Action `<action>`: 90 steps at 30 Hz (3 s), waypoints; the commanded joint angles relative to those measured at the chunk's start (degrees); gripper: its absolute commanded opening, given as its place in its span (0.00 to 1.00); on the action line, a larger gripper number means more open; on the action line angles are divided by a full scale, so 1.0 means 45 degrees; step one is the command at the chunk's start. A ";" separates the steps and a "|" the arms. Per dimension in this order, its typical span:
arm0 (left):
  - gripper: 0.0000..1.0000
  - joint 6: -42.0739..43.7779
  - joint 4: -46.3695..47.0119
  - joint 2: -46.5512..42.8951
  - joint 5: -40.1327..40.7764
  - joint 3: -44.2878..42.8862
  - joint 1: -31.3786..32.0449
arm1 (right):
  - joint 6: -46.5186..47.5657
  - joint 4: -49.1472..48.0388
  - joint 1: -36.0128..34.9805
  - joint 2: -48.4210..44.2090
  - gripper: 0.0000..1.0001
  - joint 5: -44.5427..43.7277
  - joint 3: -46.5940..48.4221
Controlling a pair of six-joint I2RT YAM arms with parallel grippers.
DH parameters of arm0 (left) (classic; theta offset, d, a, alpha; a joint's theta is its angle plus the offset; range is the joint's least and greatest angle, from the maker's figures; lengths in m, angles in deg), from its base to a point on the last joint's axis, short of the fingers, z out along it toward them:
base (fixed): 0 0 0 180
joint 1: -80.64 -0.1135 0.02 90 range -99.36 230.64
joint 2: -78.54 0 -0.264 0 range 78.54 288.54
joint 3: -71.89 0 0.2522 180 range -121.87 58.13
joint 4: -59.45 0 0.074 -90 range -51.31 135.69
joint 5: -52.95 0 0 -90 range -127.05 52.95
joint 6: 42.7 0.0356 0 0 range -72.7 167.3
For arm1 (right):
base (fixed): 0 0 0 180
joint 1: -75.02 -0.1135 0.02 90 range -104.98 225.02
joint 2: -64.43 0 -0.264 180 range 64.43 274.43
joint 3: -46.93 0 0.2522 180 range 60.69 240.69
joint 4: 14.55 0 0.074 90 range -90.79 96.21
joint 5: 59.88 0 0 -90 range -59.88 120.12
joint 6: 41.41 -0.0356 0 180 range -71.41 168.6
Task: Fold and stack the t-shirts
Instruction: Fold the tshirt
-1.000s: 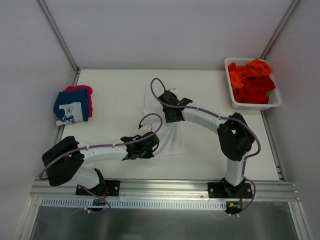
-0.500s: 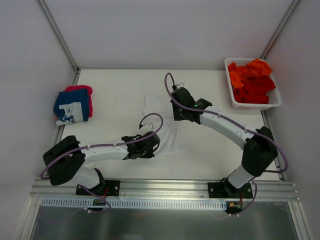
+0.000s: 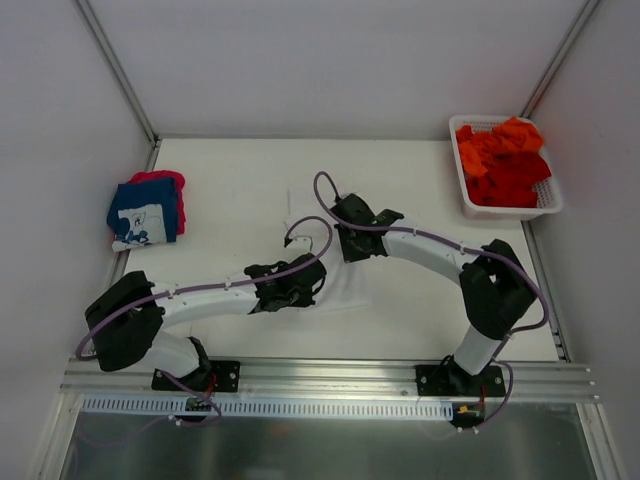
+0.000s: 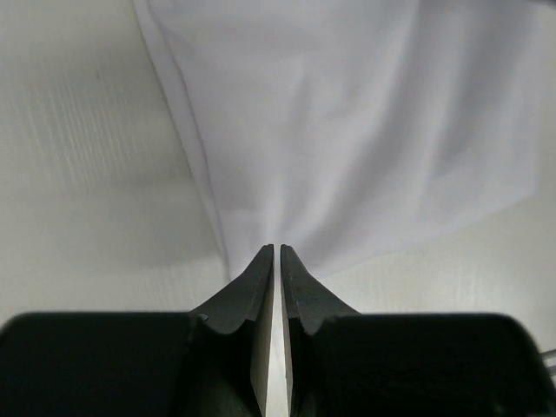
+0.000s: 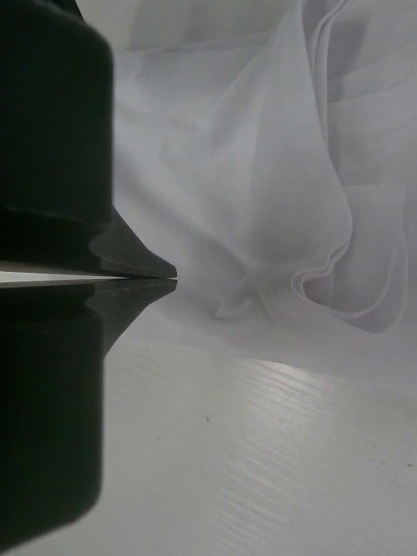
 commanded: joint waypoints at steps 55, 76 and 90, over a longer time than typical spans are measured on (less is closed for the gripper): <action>0.00 0.3148 0.4263 0.2613 -0.0835 -0.0965 -0.4108 | 0.1242 -0.0200 0.2660 0.2896 0.00 0.1360 0.1964; 0.84 0.3325 0.3189 -0.1291 -0.1809 -0.0497 -0.3915 | 0.1711 0.0657 0.2640 -0.3018 0.85 0.0952 0.0520; 0.81 0.0494 0.3812 -0.2876 -0.1674 0.2881 -0.0866 | -0.0377 0.0563 0.2562 -0.6655 0.86 0.1223 -0.4905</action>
